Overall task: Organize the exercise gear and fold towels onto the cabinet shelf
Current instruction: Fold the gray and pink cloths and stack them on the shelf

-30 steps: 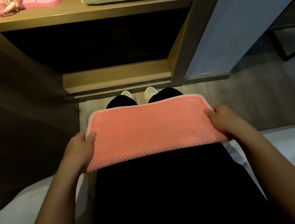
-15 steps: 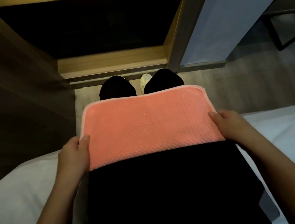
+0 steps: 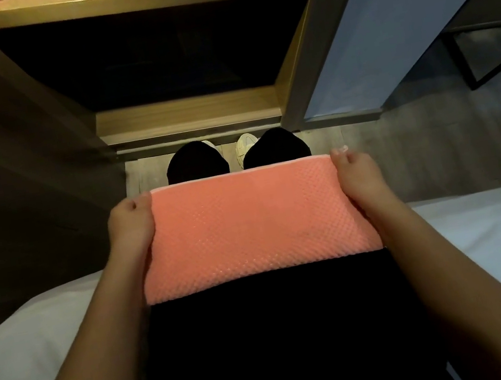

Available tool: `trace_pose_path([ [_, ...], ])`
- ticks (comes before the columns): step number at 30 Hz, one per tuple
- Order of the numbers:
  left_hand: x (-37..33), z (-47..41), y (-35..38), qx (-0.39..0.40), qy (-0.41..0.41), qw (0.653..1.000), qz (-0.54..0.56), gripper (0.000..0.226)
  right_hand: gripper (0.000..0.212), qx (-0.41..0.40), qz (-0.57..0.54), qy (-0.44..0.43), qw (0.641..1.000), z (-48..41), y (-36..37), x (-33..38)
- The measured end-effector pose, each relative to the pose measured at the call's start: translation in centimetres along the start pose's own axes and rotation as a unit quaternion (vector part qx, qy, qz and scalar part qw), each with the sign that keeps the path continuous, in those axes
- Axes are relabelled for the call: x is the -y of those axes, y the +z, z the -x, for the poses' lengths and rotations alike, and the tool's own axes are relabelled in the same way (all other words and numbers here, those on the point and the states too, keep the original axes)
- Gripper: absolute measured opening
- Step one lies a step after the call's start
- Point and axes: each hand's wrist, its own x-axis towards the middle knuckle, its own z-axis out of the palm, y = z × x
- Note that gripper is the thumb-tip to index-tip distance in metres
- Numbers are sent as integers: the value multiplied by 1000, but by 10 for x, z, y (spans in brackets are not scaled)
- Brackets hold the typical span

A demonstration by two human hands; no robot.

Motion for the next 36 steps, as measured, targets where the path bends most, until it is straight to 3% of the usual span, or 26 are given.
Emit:
trace_pose_path([
  [4, 6, -4, 5, -41, 8, 999, 22, 34, 45, -10, -10, -8, 1000, -4, 0, -9],
  [9, -2, -11, 2, 52, -70, 996, 15, 33, 48, 38, -11, 18, 999, -9, -1, -6],
  [11, 2, -12, 1, 26, -41, 999, 10, 32, 46, 38, -12, 22, 999, -9, -1, -9],
  [14, 4, -9, 5, -42, 38, 998, 26, 31, 43, -33, -22, 0, 999, -11, 1, -9],
  [16, -2, -9, 8, -50, 45, 997, 34, 31, 41, -37, -30, -2, 999, -11, 1, -6],
  [21, -4, -6, -3, 86, -68, 993, 30, 36, 43, 75, -81, 125, 986, -6, -10, -5],
  [23, 5, 1, -10, 103, -78, 991, 16, 40, 36, 92, -93, 143, 981, 0, -16, -10],
  [26, 19, 16, -11, 88, -18, 995, -53, 36, 32, 89, -45, 91, 991, 10, -17, -16],
  [29, 22, 21, -11, 1, 73, 993, -87, 37, 41, -12, 73, -44, 996, 12, -12, -21],
  [31, 17, 20, -9, -36, 90, 993, -64, 38, 43, -53, 78, -67, 993, 10, -13, -17],
  [33, 12, 19, -7, -38, 80, 995, -50, 41, 46, -35, 57, -42, 997, 6, -15, -16],
  [36, 14, 20, -9, 33, 13, 999, 1, 44, 46, 50, -15, 62, 997, 8, -22, -19],
])
